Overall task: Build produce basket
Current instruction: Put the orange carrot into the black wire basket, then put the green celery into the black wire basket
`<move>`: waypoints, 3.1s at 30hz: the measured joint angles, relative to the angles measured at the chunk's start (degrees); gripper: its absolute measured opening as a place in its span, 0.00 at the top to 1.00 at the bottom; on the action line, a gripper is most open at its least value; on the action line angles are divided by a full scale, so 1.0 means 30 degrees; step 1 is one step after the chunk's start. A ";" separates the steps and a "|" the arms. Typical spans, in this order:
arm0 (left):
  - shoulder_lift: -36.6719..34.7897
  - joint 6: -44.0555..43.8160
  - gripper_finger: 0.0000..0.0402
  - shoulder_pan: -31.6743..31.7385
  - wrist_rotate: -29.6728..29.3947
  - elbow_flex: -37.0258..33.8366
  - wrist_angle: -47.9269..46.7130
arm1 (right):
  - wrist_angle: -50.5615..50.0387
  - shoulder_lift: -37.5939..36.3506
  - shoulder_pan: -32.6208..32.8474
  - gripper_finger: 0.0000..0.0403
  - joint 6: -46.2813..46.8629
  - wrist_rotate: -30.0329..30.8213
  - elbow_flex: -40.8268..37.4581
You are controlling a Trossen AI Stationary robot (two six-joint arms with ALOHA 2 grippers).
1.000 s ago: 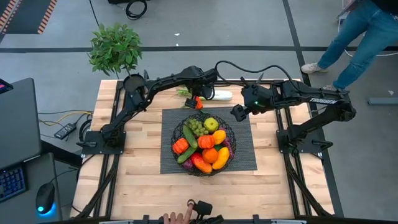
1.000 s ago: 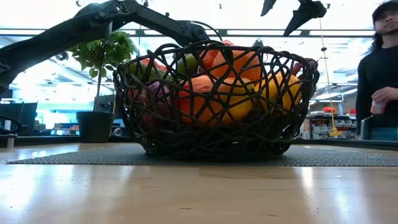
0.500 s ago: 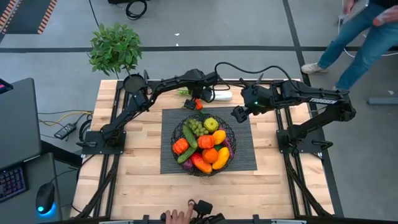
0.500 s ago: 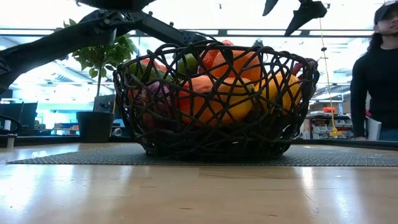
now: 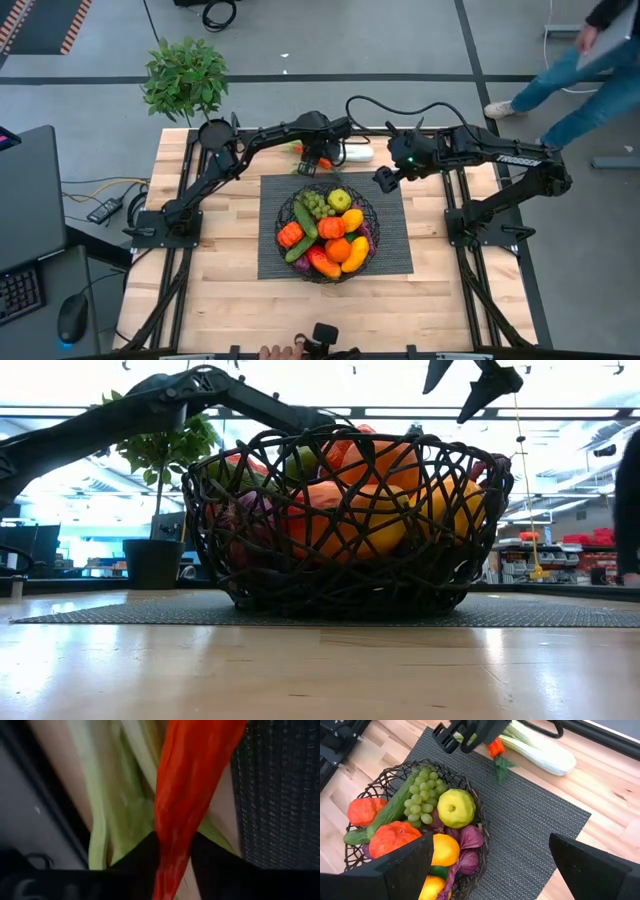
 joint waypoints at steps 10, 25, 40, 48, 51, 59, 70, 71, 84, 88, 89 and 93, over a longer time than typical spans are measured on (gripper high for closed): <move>-0.1474 -0.5893 0.86 -0.0222 -0.0102 0.1611 -0.2674 | -0.0165 -0.0204 -0.0890 0.05 -0.0753 0.0192 -0.0007; -0.5365 -1.4688 0.82 -0.3047 0.3567 0.1594 -0.5584 | -0.1804 -0.0678 -0.0725 0.13 -0.0621 0.1523 -0.0006; -0.6264 -2.0095 0.73 -0.7704 0.4252 0.1596 -0.3724 | -0.1343 -0.0678 0.1052 0.13 -0.0404 0.0388 -0.0003; -0.6264 -2.0574 0.44 -0.8918 0.4268 0.1596 -0.3586 | -0.2075 -0.0678 0.2700 0.13 0.0759 0.0764 -0.0007; -0.6336 -2.0482 0.35 -0.8726 0.4250 0.1584 -0.3641 | -0.2799 -0.0678 0.3553 0.13 0.1470 0.0657 -0.0007; -0.7389 -2.1252 0.28 -0.8030 0.4059 0.1589 -0.4710 | -0.2745 -0.0632 0.4894 0.13 0.2631 0.5033 0.0000; -1.0820 -2.3111 0.41 -0.7321 0.4238 0.1603 -0.0562 | 0.0517 -0.0546 0.4960 0.13 0.3747 0.6616 -0.0431; -1.1063 -2.3309 0.43 -0.7228 0.4451 0.1579 0.0303 | 0.0848 -0.0560 0.4951 0.13 0.3926 0.6736 -0.0528; -1.1429 -2.0815 0.62 -0.5189 0.8030 0.1581 0.3598 | 0.2575 -0.0568 0.0273 0.13 0.1835 0.2732 -0.1115; -1.1580 -1.9377 0.65 -0.3167 1.0548 0.1581 0.3419 | 0.3402 -0.0208 -0.2469 0.13 -0.0196 0.0898 -0.1112; -1.1609 -1.8970 0.65 -0.2648 1.1171 0.1589 0.3480 | 0.3480 -0.0018 -0.3155 0.13 -0.0760 0.0454 -0.1115; -1.1572 -1.7544 0.66 -0.0898 1.3355 0.1596 0.3397 | 0.4064 0.1230 -0.5636 0.13 -0.3056 -0.1684 -0.1107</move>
